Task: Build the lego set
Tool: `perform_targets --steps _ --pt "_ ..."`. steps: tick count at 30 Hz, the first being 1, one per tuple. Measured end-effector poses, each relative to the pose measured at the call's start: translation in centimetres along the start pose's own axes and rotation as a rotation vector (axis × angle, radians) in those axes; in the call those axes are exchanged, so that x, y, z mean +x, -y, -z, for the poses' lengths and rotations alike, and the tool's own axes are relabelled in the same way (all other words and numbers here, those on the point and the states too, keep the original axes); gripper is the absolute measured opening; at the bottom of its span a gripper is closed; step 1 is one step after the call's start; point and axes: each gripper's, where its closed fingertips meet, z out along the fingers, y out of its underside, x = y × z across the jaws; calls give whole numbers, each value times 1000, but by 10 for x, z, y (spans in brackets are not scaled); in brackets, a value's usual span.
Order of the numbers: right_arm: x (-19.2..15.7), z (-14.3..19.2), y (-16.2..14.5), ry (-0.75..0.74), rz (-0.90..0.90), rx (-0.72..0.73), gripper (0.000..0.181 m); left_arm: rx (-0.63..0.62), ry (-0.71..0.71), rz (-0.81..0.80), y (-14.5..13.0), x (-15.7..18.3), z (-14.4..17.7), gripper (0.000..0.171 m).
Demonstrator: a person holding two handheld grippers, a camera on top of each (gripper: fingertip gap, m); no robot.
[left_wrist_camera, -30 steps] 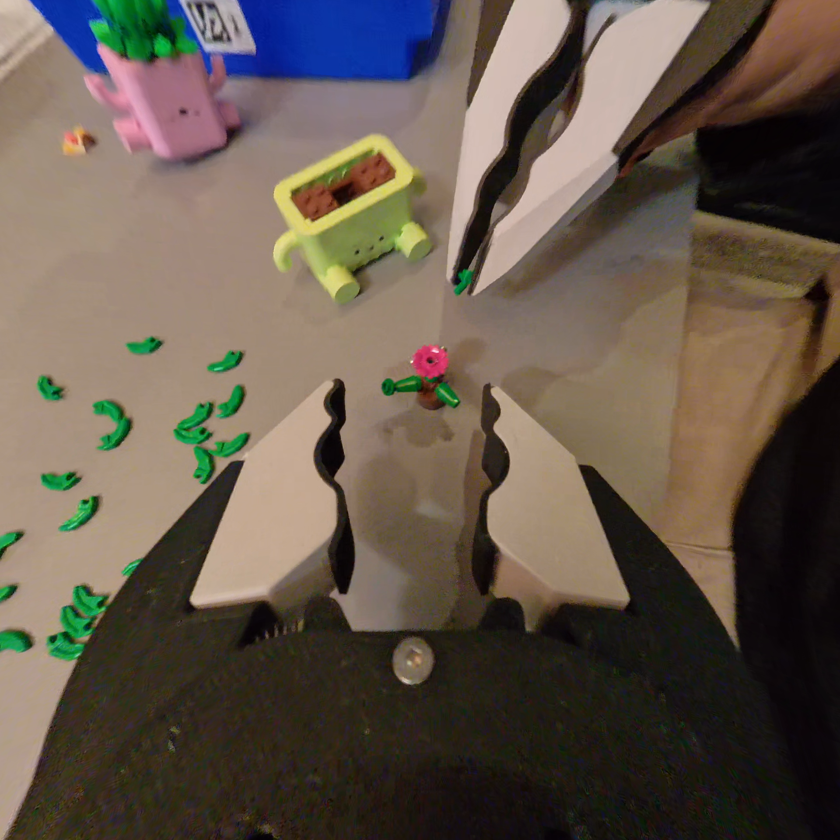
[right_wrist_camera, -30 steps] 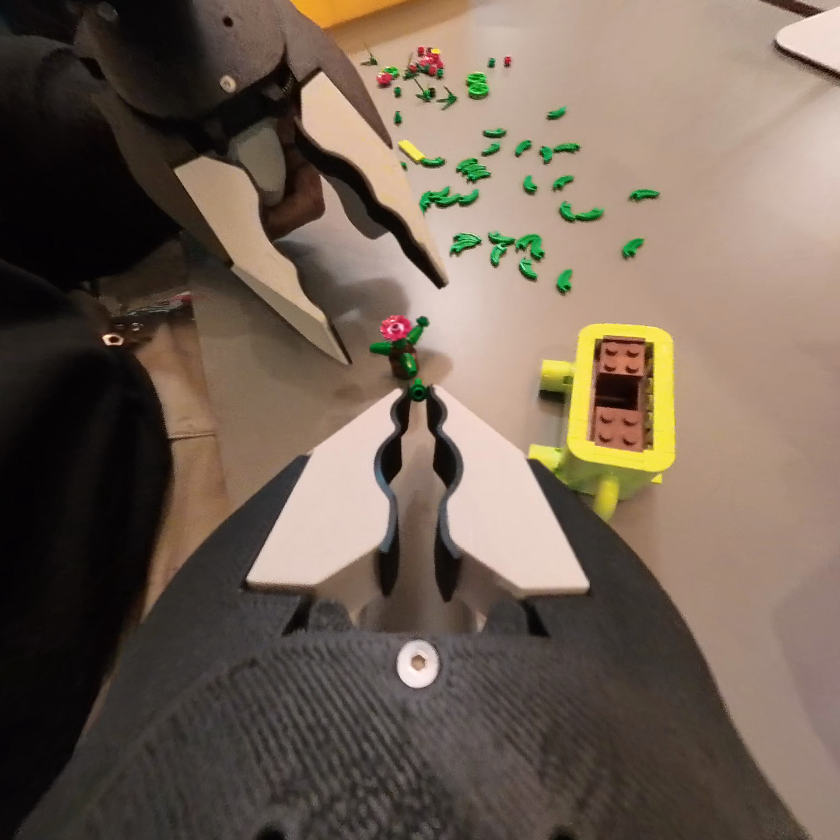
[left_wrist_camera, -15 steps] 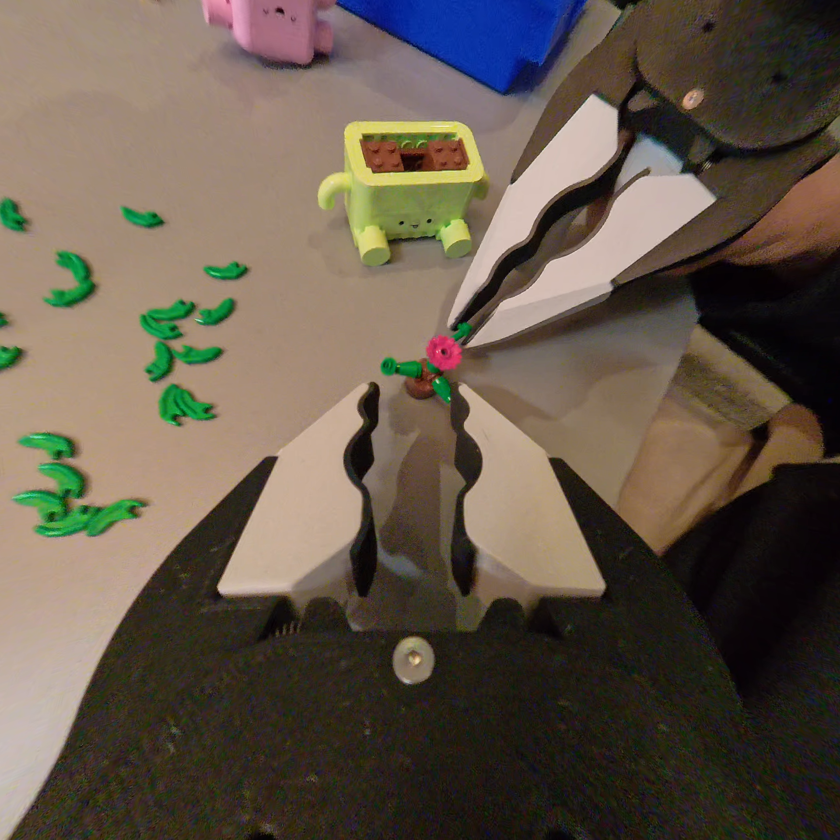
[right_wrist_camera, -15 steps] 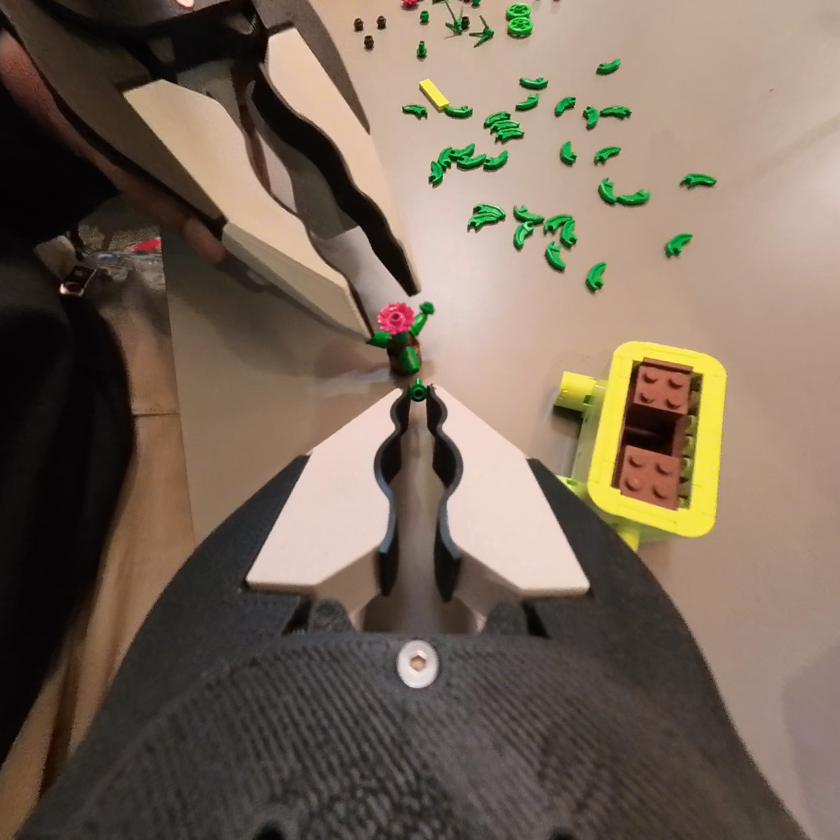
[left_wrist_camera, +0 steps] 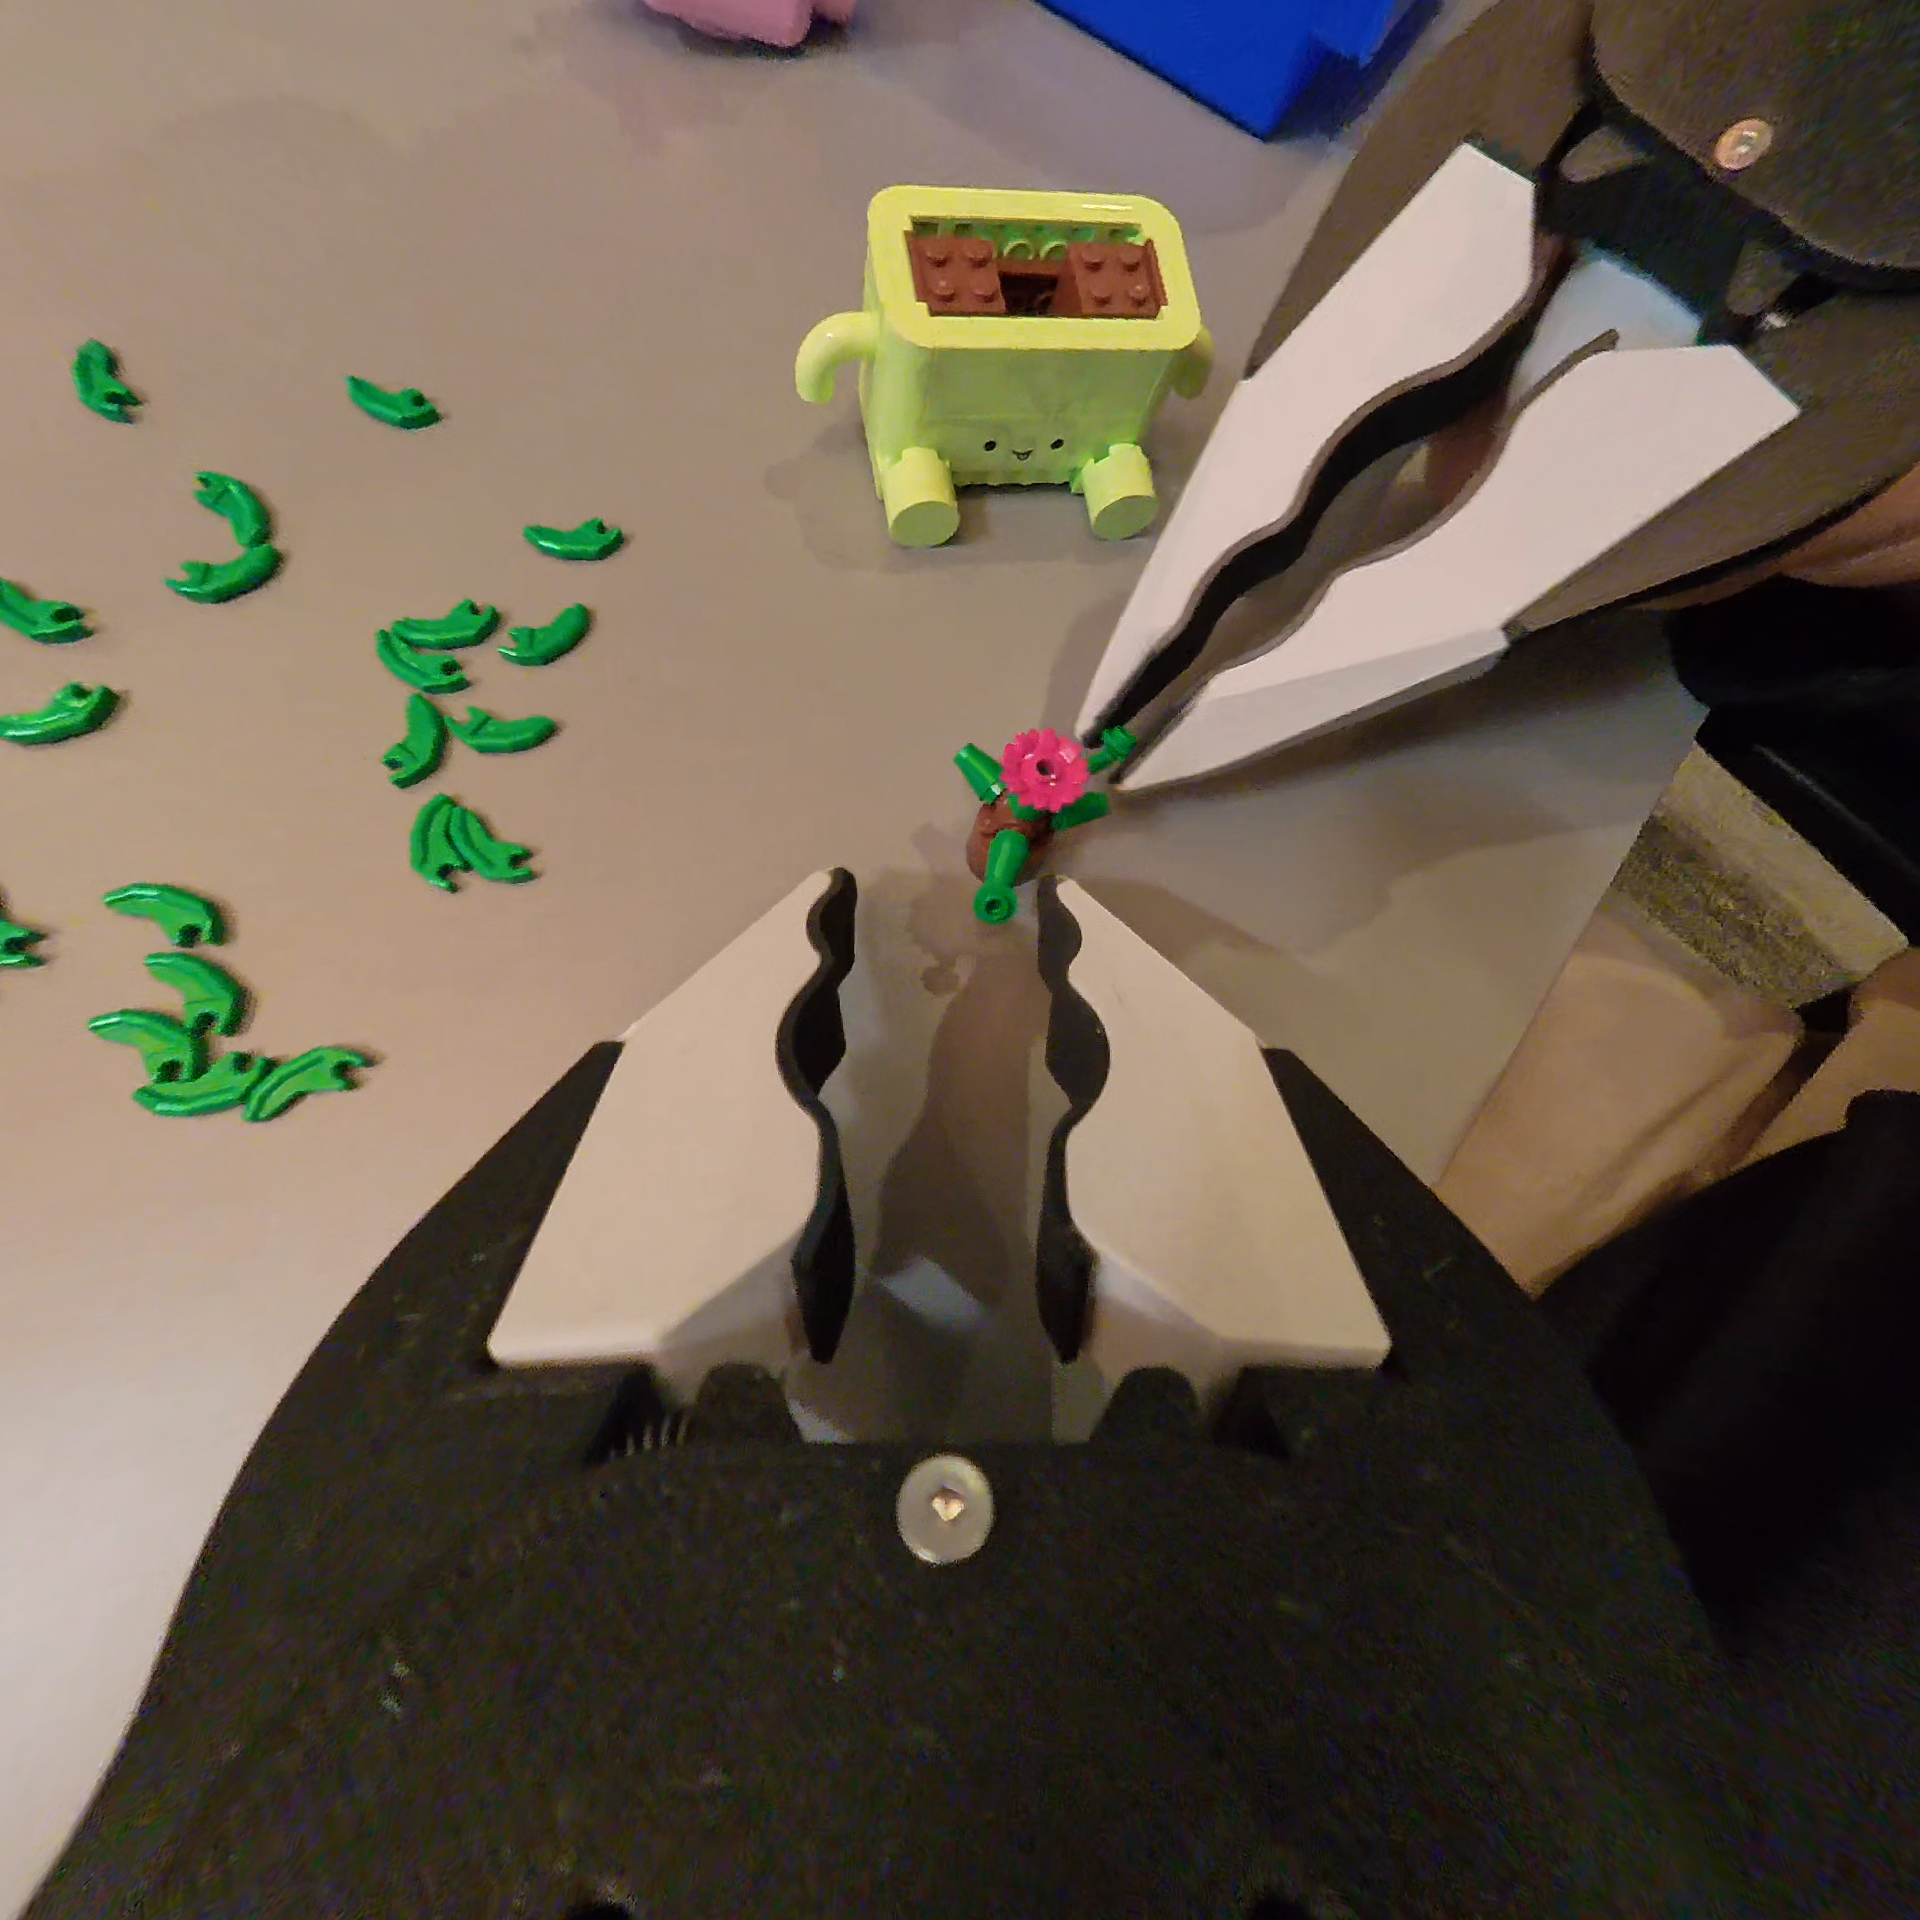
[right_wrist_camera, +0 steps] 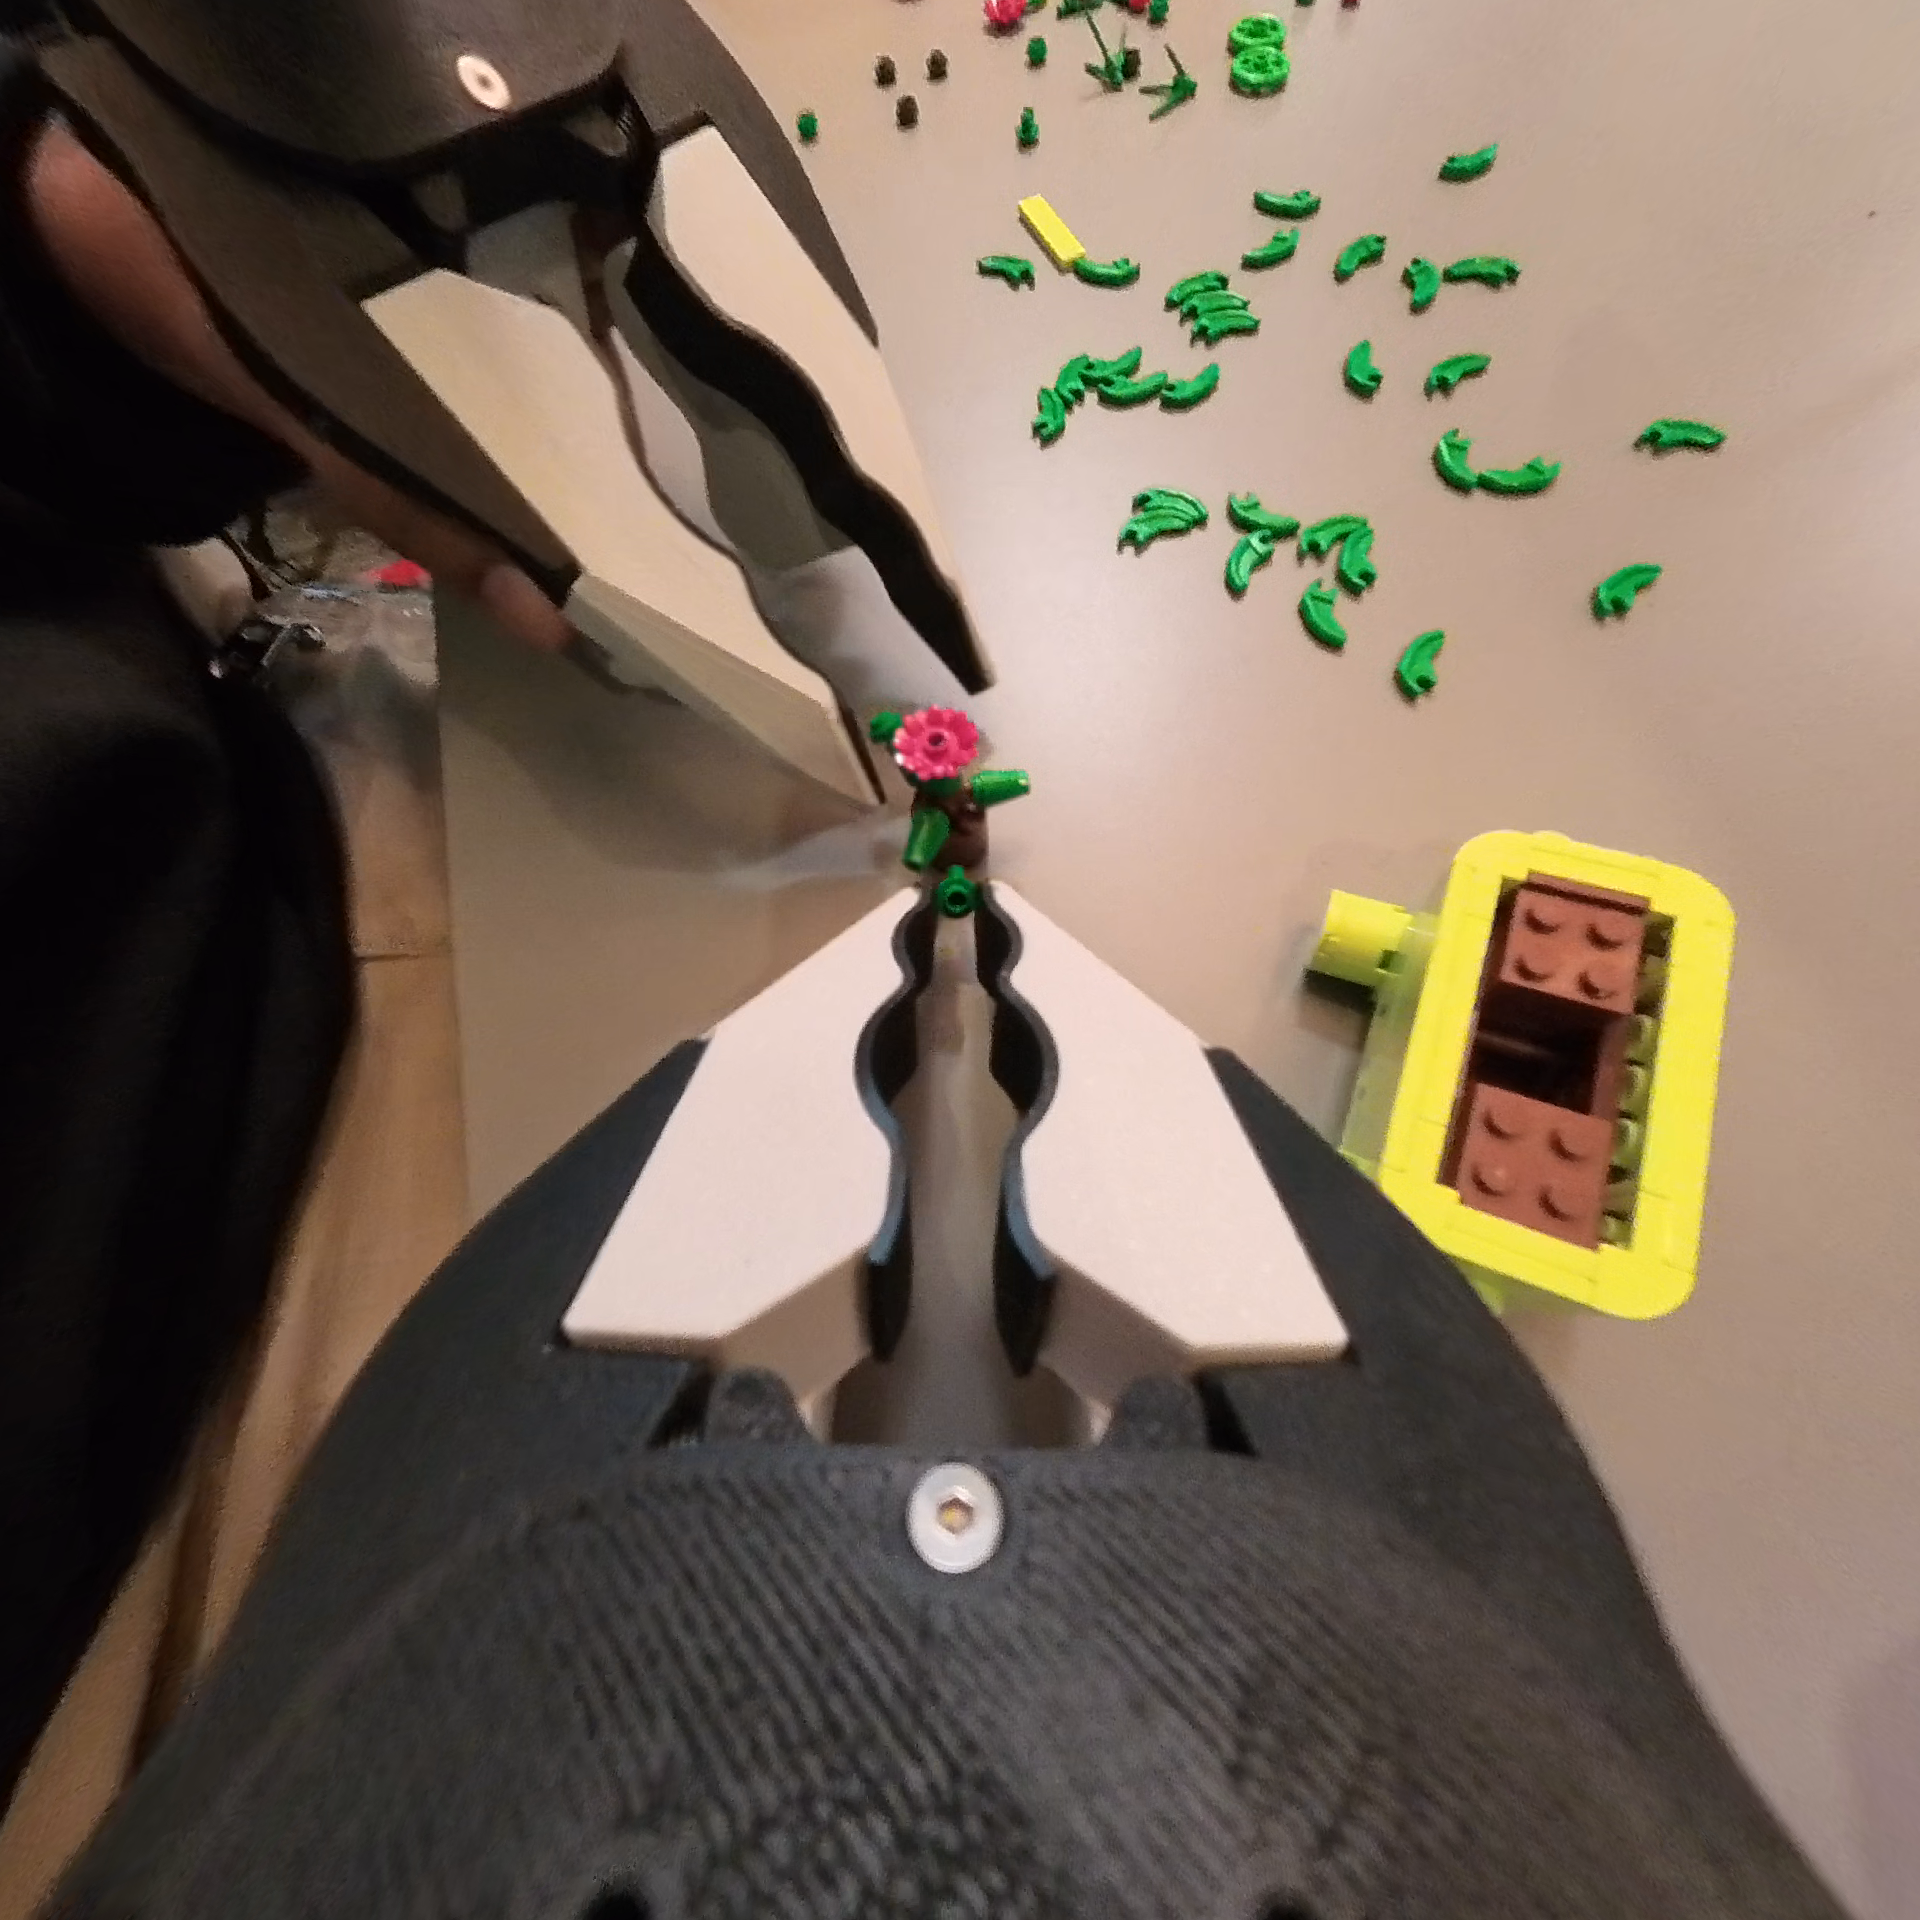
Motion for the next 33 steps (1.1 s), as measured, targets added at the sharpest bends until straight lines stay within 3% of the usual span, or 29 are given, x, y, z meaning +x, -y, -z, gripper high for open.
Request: perform_targets --steps 4,11,15,21,24,33 --pt "-9 -3 8 27 -4 31 5 3 62 23 -1 -16 -1 30" --pt "-3 6 7 -14 -27 56 5 -24 35 1 -13 -3 4 30" --pt "5 11 5 -41 -53 65 5 16 16 67 -7 14 0 32" --pt "5 10 5 -42 -50 66 5 11 -16 188 -3 13 -10 30" --pt "7 10 4 -46 -60 63 5 -9 -25 164 -2 16 -14 22" --pt "17 5 -11 -89 -118 -31 5 -29 -1 52 12 13 -31 29"
